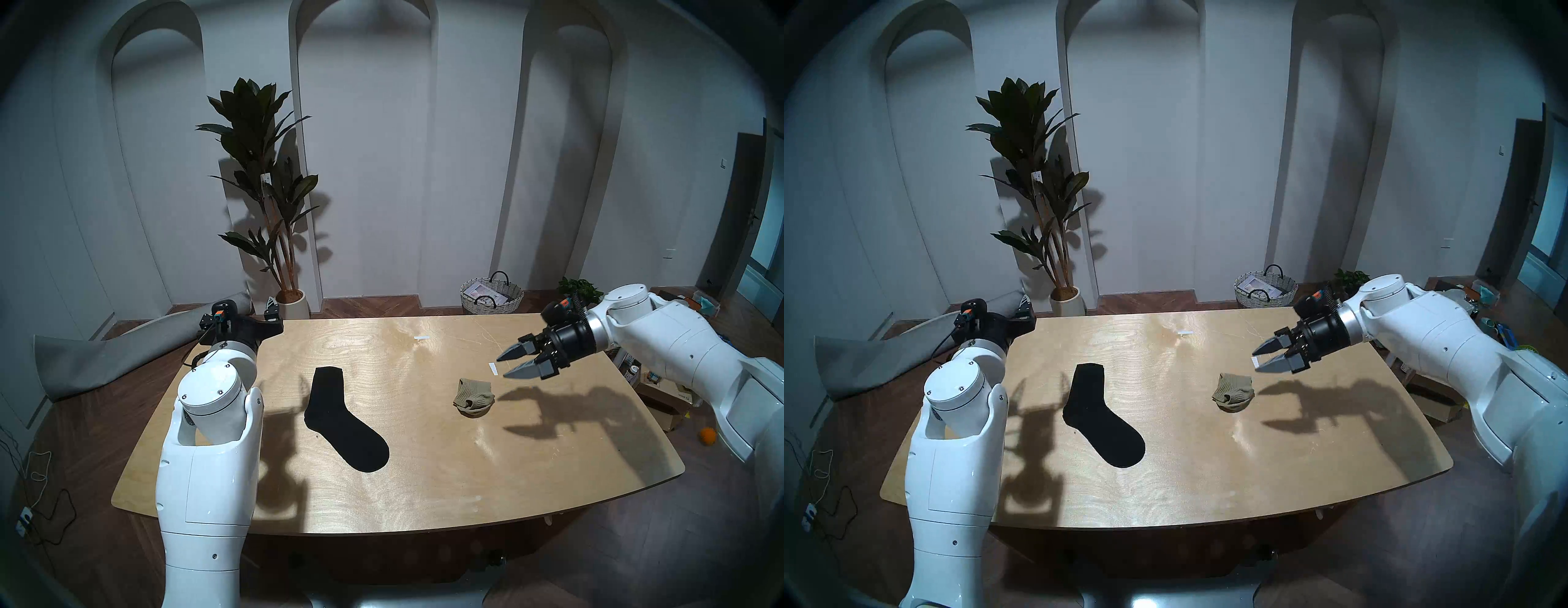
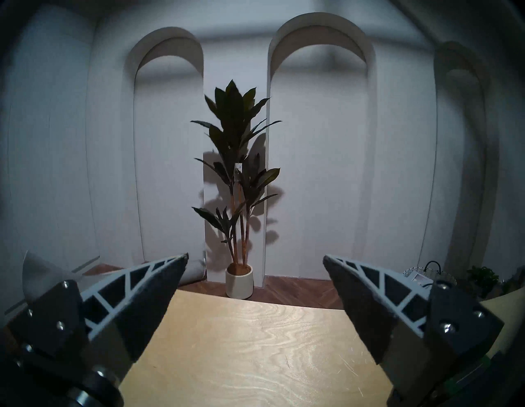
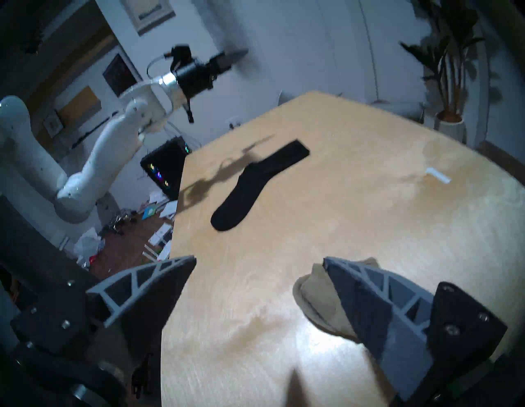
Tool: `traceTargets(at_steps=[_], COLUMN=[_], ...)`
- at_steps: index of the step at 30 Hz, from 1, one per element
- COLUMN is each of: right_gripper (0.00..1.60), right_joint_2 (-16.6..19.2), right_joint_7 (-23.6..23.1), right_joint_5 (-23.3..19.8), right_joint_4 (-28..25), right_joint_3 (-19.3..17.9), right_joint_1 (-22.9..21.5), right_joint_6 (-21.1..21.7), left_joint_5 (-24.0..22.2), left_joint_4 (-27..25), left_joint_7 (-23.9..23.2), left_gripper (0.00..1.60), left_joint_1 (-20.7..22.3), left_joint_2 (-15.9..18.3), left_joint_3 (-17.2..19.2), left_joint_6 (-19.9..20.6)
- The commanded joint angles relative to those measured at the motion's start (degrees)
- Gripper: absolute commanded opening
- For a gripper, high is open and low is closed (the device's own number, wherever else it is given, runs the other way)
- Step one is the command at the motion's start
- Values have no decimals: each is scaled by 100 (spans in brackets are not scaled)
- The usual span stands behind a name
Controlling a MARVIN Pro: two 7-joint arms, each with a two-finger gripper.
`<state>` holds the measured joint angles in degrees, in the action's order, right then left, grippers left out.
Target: Fold socks in half once and place them neatly on the table
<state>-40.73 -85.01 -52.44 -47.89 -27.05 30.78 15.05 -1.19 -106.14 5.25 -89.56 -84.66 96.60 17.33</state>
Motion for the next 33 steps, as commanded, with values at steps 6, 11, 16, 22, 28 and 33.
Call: traceTargets(at_steps=[6,11,16,22,28,33], right_gripper=[160,160,160,160,160,160], right_joint_2=[505,597,533,456,354,210], right_joint_7=[1,1,1,1,1,60], right_joint_5=[-1418,-1709,-1987,-2338,-2456,-2465], right_joint_4=[423,601,723,841,861,863], right_joint_3=[-674,-789,-931,-1116,-1183,-1171], right_joint_1=[527,620,684,787,895,1032], right_joint_6=[345,395,505,607,495,385], left_joint_5=[231,-35,-222,-420,-639,-840], left_joint_4=[447,554,673,961,1360,1937], left_joint_7=[-944,-1581,-1959,-2700,-3276,-3818], left_gripper=[160,160,160,160,160,160], left_joint_1=[107,368,507,597,695,1016], left_joint_2=[924,1269,1470,1894,2206,2462], left_joint_3=[-47,301,459,372,327,239], left_joint_6=[113,135,183,211,83,159])
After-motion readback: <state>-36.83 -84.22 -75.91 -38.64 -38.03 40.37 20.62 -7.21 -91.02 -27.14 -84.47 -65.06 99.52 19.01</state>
